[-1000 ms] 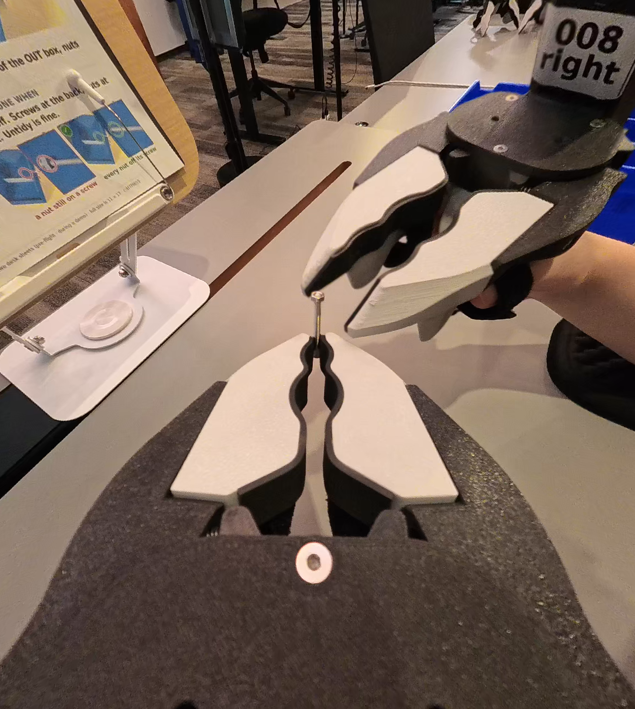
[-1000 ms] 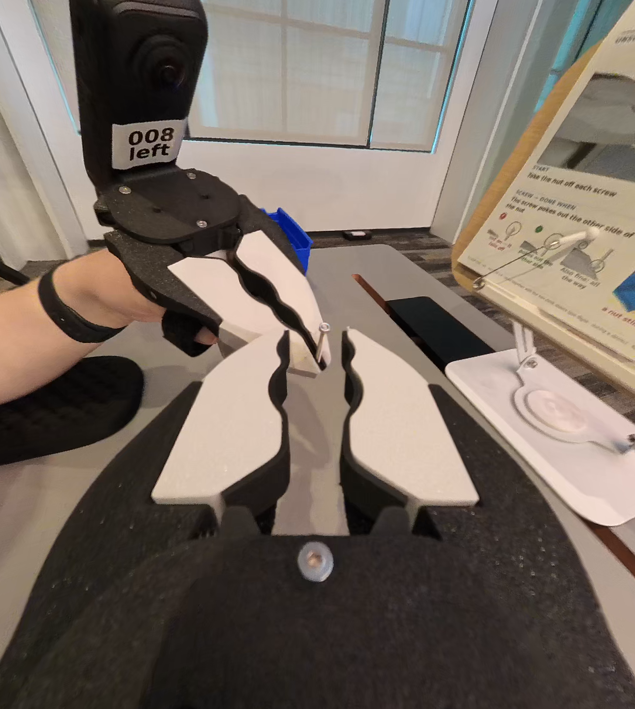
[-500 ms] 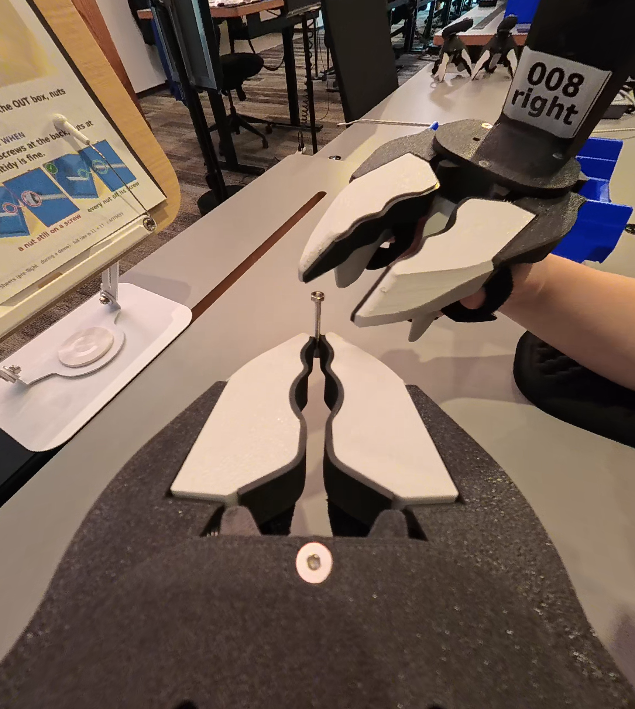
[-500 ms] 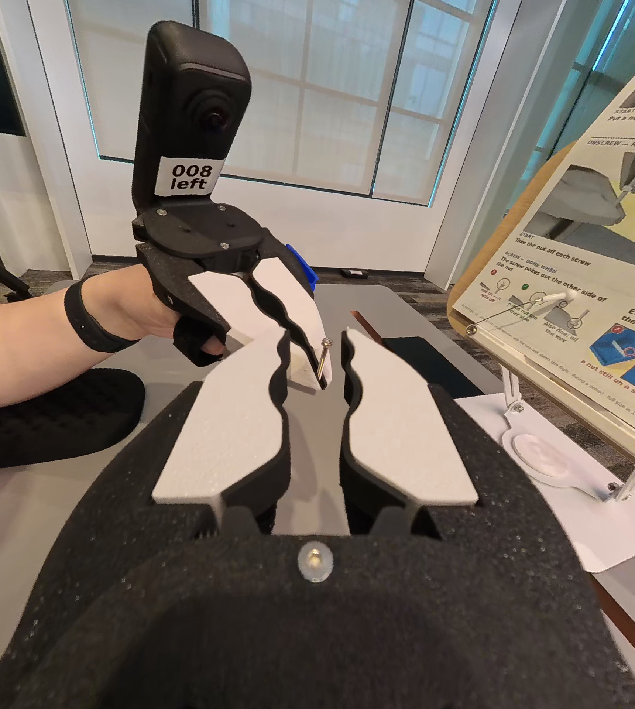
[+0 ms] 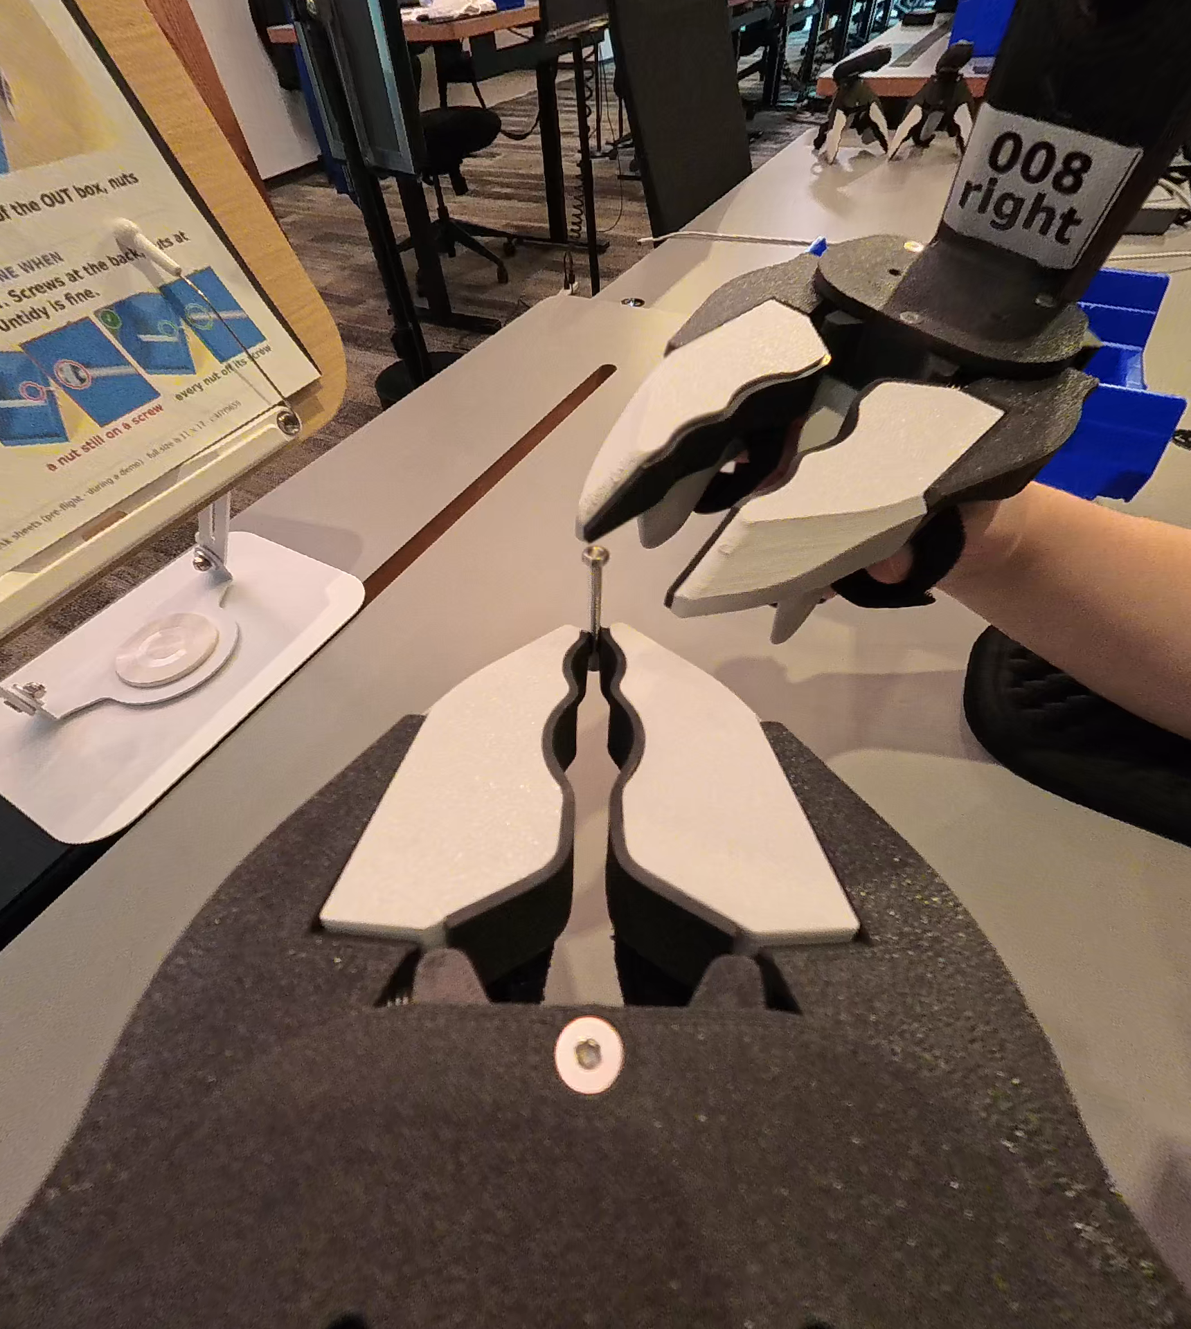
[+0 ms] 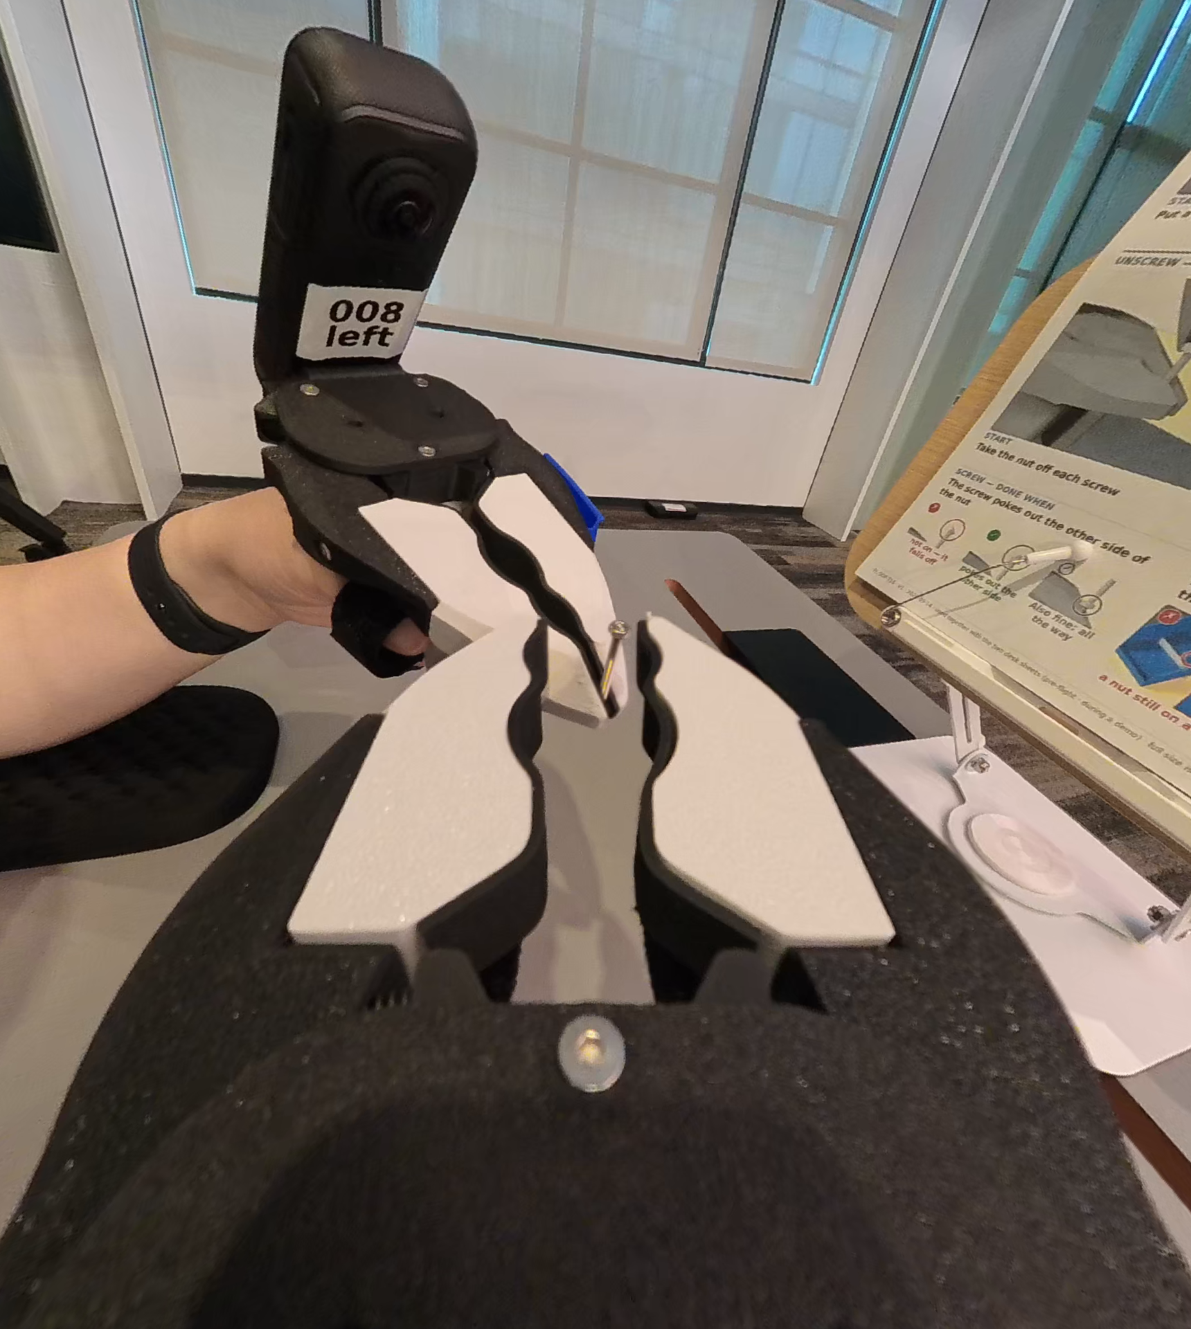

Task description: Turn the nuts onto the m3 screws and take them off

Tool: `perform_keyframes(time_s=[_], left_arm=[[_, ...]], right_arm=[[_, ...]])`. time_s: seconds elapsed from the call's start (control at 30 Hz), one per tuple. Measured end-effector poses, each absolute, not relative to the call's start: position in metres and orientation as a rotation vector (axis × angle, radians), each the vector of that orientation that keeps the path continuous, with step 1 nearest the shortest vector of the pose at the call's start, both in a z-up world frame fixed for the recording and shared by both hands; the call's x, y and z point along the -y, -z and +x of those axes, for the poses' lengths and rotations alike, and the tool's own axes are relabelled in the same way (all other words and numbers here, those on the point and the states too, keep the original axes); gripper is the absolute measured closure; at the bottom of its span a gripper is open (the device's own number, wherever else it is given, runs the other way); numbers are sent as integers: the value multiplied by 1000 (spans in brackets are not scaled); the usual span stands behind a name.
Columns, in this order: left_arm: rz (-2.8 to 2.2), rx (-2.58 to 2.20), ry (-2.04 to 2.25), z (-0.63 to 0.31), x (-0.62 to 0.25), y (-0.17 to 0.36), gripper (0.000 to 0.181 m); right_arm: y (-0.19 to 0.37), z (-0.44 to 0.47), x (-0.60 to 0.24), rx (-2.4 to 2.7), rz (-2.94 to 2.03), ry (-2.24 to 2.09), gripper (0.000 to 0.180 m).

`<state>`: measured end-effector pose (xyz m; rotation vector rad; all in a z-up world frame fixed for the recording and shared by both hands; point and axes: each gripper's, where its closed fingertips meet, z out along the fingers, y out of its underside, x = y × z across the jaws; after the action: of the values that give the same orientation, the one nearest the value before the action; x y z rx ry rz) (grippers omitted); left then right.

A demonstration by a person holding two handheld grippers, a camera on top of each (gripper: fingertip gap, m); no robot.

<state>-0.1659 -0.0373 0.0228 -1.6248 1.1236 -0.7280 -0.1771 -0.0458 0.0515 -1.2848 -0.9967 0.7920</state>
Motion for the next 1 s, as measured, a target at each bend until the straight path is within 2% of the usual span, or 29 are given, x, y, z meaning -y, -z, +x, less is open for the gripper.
perform_keyframes(time_s=[0.6,0.83,1.0], left_arm=[[-1619,-1133,730,-164,40,-23,179],[-1625,-1110,744,-167,38,-26,179],[-1622,-1118,752,-165,40,-26,179]], right_arm=[[-50,-180,47,1011,-1280,-778,153],[-52,-176,49,1023,-1271,-796,160],[-54,-178,49,1012,-1262,-787,155]])
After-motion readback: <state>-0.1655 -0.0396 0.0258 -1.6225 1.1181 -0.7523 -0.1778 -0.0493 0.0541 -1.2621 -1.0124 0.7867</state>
